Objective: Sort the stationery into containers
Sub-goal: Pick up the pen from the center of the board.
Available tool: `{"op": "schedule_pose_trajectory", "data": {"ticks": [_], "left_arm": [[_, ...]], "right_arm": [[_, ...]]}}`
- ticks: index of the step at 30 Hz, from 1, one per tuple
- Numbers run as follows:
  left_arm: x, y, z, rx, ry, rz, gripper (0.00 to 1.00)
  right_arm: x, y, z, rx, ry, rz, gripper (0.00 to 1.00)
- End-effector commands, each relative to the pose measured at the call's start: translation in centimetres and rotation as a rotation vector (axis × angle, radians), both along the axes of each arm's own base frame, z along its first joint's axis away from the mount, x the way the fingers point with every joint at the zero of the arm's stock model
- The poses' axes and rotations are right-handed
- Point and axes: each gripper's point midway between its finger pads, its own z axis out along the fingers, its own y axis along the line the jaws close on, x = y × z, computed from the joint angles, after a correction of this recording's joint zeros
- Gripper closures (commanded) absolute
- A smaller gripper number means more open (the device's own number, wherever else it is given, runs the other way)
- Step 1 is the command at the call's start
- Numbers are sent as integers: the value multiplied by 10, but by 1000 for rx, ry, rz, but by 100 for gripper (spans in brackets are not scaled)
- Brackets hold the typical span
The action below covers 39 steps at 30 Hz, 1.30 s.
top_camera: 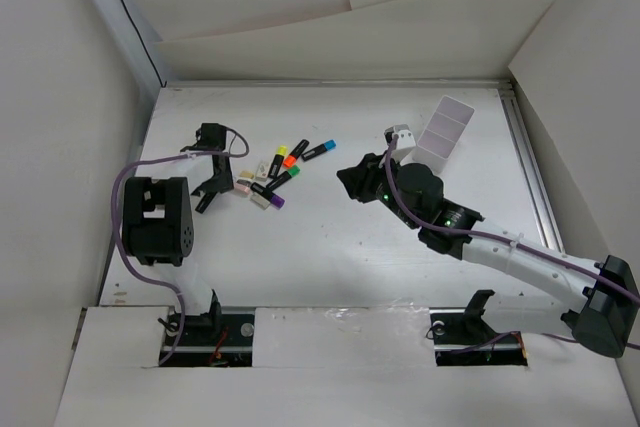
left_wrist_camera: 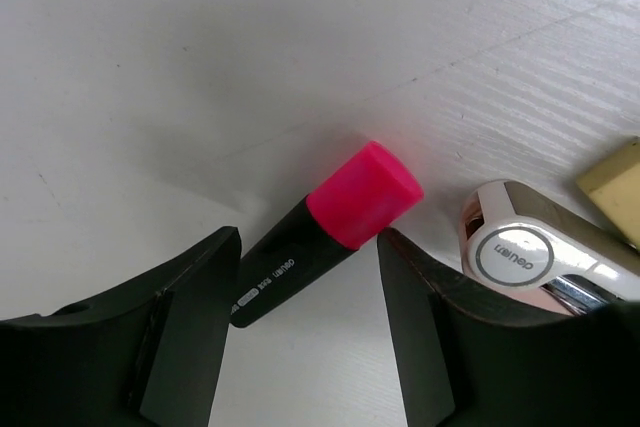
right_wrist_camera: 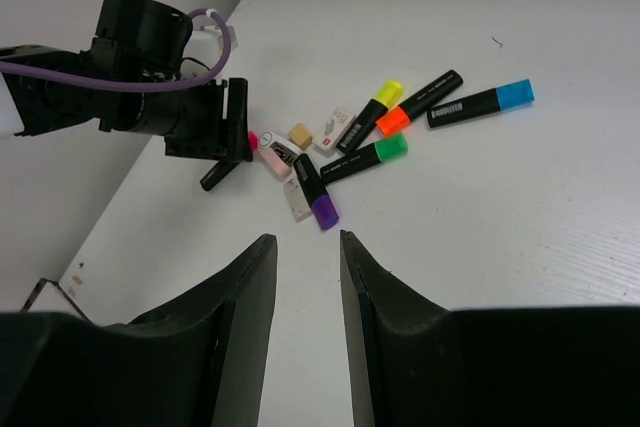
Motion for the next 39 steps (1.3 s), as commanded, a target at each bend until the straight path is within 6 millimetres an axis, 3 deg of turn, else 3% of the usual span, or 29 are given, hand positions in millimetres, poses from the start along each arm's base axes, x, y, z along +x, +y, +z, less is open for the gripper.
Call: {"op": "schedule_pose_trajectory", "data": {"ticks": [1,9,13,16,18,20,25,30,33,34,37,38,39], "left_arm": [[-5,-1,-10,-5,44,-17,46],[-8,-5,-13,-27,34,-17,64],[-7,-8,-13,-45,35,-24,81],[-1,-9,-2,-50,5,-17,88],[2,-9,8,-55,-22,-7,92],[9,-10,28,-62,-78,2,97],[21,-17,82,-116,-247,21,97],[16,-41,150,-184,-451,-27,96],[8,-51,177,-240,-535,-35,93],[4,-57,178,-271,-543,-60,93],[-2,-73,199,-366,-632,-97,92],[-7,-76,192,-382,-631,-111,92],[-5,-80,199,-408,-671,-121,92]], "right_arm": [[-2,1,14,41,-29,-2,62],[-2,-1,18,47,-35,-11,62],[-2,-1,18,47,-35,-11,62],[-2,-1,18,47,-35,-11,62],[-2,-1,18,47,-35,-11,55],[-1,0,15,40,-30,-11,48],[-3,8,10,19,-29,35,35],[-4,13,11,19,-26,55,32],[-8,18,15,29,-28,91,32],[-11,20,15,24,-32,115,32],[-19,27,17,29,-27,171,39],[-20,31,12,22,-17,193,43],[-22,35,14,25,-16,214,57]]}}
